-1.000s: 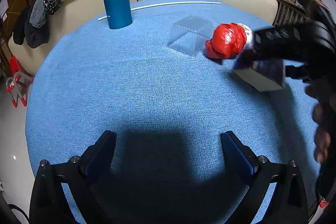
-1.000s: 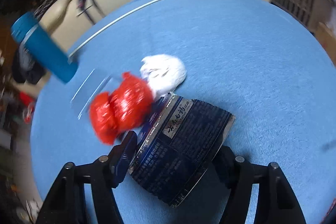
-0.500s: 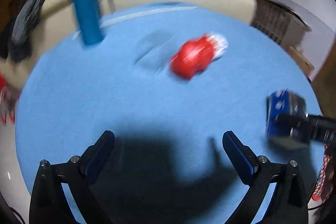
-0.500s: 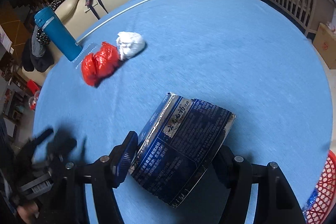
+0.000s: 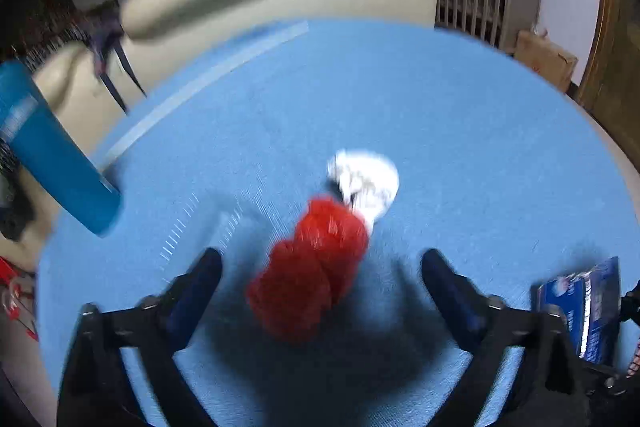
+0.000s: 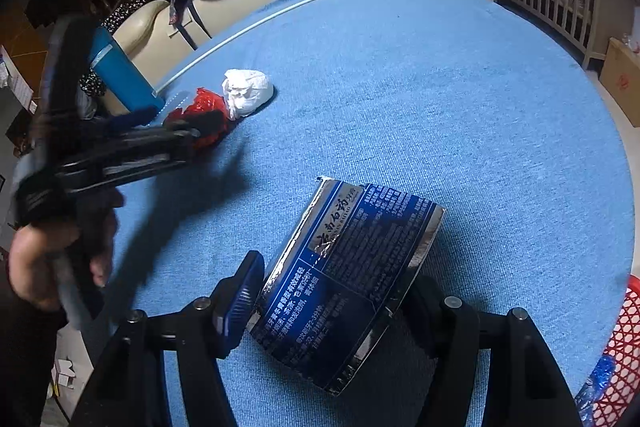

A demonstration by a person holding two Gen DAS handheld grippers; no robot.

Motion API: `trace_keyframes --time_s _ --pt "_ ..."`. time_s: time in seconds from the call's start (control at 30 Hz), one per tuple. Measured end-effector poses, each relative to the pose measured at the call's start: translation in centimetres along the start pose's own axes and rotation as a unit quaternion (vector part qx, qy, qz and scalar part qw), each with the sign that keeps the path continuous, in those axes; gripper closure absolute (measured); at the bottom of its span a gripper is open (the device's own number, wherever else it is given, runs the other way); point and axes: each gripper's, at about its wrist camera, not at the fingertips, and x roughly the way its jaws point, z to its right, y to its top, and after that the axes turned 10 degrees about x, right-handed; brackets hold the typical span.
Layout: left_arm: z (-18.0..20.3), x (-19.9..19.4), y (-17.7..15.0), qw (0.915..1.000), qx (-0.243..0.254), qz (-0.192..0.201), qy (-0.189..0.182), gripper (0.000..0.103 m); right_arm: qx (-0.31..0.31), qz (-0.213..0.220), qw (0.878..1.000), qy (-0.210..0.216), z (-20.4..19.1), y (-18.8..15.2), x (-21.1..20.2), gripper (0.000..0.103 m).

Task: Collect trash
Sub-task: 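Grasp the red plastic bag with the left tool while the right tool holds the wrapper, then carry the blue wrapper and red bag over the red wastebasket with both tools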

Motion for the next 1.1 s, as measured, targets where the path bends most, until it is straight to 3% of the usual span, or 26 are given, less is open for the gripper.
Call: trace_keyframes --time_s 0.03,0.2,0.4,0.8,0.97,1.1 --pt "-0.4 0.8 -0.4 0.9997 -0.009 -0.021 -0.003 0.058 0.000 0.000 1.000 0.000 0.0 0.0 0.0 0.034" --pt "-1.6 -0.7 -2.4 0.9974 -0.061 -0.005 -0.039 0.063 0.002 0.002 1.000 -0.003 0.2 -0.1 -0.2 0.034" --pt "-1.9 -3.5 -6.5 0.9928 -0.112 0.004 -0.042 0.064 0.017 0.000 1.000 -0.002 -0.1 -0.4 -0.3 0.037" --pt "-2.6 -7.1 -13.2 0.9887 -0.150 0.001 0.005 0.064 -0.028 -0.004 1.000 -0.005 -4.1 -3.1 -0.3 0.039" --pt "-3.6 -7.7 -14.4 0.9853 -0.170 -0.005 0.017 0.064 -0.073 -0.017 0.995 -0.067 -6.2 -3.6 0.5 0.024" --pt "-3.9 -8.1 -14.9 0.9828 -0.183 -0.004 0.018 0.064 -0.085 0.004 0.992 -0.097 -7.7 -4.3 -0.1 0.024"
